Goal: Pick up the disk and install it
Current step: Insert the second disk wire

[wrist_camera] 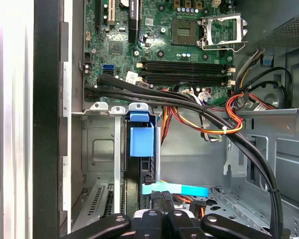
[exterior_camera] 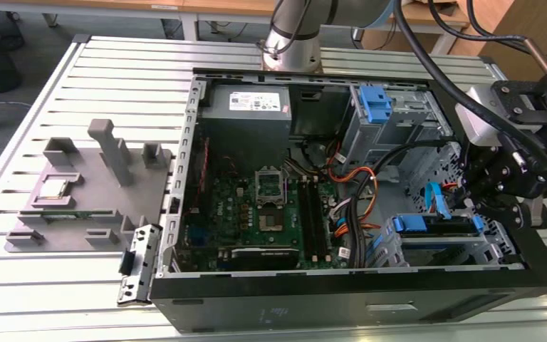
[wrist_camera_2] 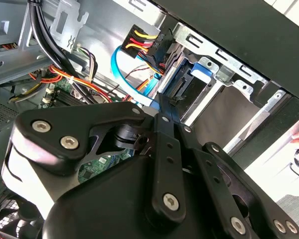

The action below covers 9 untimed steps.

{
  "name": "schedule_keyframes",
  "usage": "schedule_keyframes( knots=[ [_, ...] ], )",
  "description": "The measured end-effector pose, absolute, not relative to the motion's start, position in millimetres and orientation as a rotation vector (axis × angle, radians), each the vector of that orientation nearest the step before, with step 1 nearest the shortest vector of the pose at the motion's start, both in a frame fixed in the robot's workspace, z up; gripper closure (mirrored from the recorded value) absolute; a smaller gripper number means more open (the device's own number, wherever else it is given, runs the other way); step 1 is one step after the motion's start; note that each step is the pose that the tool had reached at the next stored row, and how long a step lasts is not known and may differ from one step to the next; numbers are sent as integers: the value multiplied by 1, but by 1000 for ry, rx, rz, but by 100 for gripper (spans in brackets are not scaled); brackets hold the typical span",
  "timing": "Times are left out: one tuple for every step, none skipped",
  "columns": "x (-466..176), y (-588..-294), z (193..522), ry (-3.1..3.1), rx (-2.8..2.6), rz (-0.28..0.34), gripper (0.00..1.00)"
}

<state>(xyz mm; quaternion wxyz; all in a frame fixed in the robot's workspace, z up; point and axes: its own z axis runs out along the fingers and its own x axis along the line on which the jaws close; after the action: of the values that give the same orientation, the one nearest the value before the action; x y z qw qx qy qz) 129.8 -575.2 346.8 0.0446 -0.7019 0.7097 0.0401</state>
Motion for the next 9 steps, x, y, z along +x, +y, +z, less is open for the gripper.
schedule_keyframes(
  knots=[
    [130,-575,347,2169,-2145,123,90],
    [130,-575,347,2169,-2145,123,89],
    [130,-575,347,2169,-2145,123,83],
    [130,-575,347,2169,-2145,123,83],
    [130,-575,347,2169,-2145,123,77],
    [130,-575,347,2169,-2145,123,71],
    [130,-575,347,2169,-2145,123,71],
    [130,-575,347,2169,-2145,123,71],
    [130,-575,347,2169,-2145,123,65]
  ],
)
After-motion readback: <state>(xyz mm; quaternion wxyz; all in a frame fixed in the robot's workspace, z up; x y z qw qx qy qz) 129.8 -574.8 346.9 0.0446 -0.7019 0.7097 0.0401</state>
